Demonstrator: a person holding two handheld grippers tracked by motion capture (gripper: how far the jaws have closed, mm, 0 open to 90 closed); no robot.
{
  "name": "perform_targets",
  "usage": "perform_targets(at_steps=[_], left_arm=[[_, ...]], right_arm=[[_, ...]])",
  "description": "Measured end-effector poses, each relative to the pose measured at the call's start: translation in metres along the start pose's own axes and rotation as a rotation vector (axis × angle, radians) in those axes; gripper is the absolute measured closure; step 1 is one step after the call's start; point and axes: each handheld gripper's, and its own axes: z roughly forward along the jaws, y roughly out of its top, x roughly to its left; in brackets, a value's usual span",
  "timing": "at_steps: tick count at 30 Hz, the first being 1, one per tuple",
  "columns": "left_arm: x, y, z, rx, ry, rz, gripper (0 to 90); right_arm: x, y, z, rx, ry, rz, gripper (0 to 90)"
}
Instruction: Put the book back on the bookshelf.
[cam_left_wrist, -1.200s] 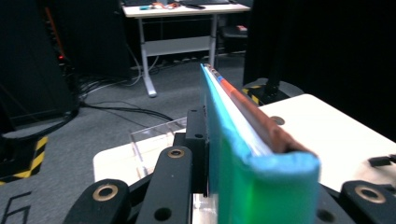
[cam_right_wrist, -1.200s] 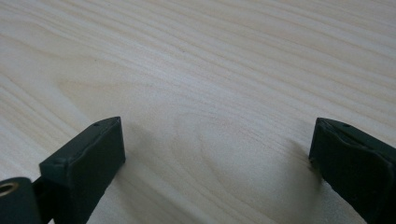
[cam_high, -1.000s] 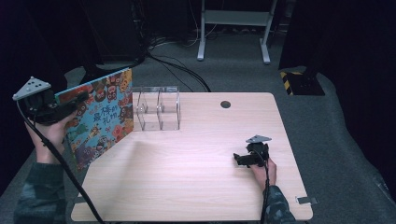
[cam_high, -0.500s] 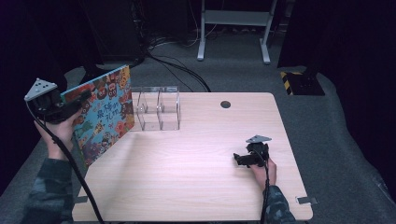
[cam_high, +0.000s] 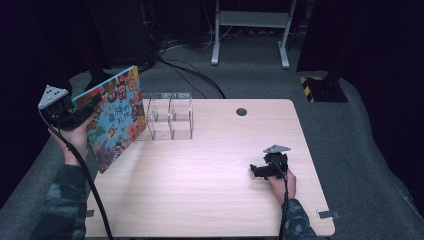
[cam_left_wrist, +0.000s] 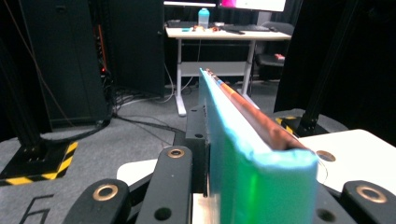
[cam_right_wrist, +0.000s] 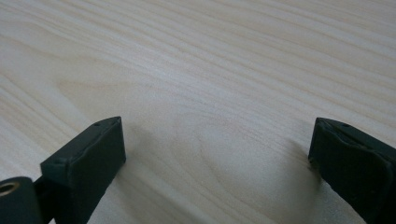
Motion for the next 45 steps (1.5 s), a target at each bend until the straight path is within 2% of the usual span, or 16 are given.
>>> perform_targets(at_steps=[8, 14, 17, 19, 25, 33, 35, 42, 44, 45], left_arm=[[0.001, -0.008, 0.010, -0.037, 0.007, -0.003, 80.1], [0.003, -0.019, 0.016, -0.086, 0.032, -0.019, 79.9], [0.004, -0.024, 0.019, -0.105, 0.036, -0.013, 79.9], [0.004, -0.026, 0.021, -0.105, 0.038, -0.017, 79.7], [0.004, -0.033, 0.031, -0.119, 0.034, -0.045, 79.8], [0.003, -0.043, 0.040, -0.156, 0.051, -0.057, 79.7], [0.003, -0.046, 0.041, -0.163, 0.057, -0.054, 79.7], [0.005, -0.053, 0.045, -0.198, 0.058, -0.080, 79.6], [0.006, -0.056, 0.045, -0.207, 0.058, -0.089, 79.6], [0.006, -0.057, 0.046, -0.213, 0.061, -0.095, 79.6]], right_arm=[[0.000, 0.000, 0.000, 0.000, 0.000, 0.000, 3.1], [0.000, 0.000, 0.000, 0.000, 0.000, -0.001, 3.1], [0.000, 0.000, 0.000, -0.003, -0.002, 0.000, 3.2], [0.000, 0.000, 0.000, 0.000, 0.000, 0.000, 3.2], [0.000, 0.000, 0.000, -0.002, -0.001, 0.000, 3.2], [0.000, 0.000, 0.000, -0.002, -0.001, 0.001, 3.2], [0.000, 0.000, 0.000, 0.000, 0.000, 0.000, 3.2], [0.000, 0.000, 0.000, 0.000, -0.001, 0.001, 3.4], [0.001, -0.001, 0.000, -0.004, -0.002, 0.021, 3.4], [0.001, 0.000, 0.000, -0.003, -0.002, 0.012, 3.4]])
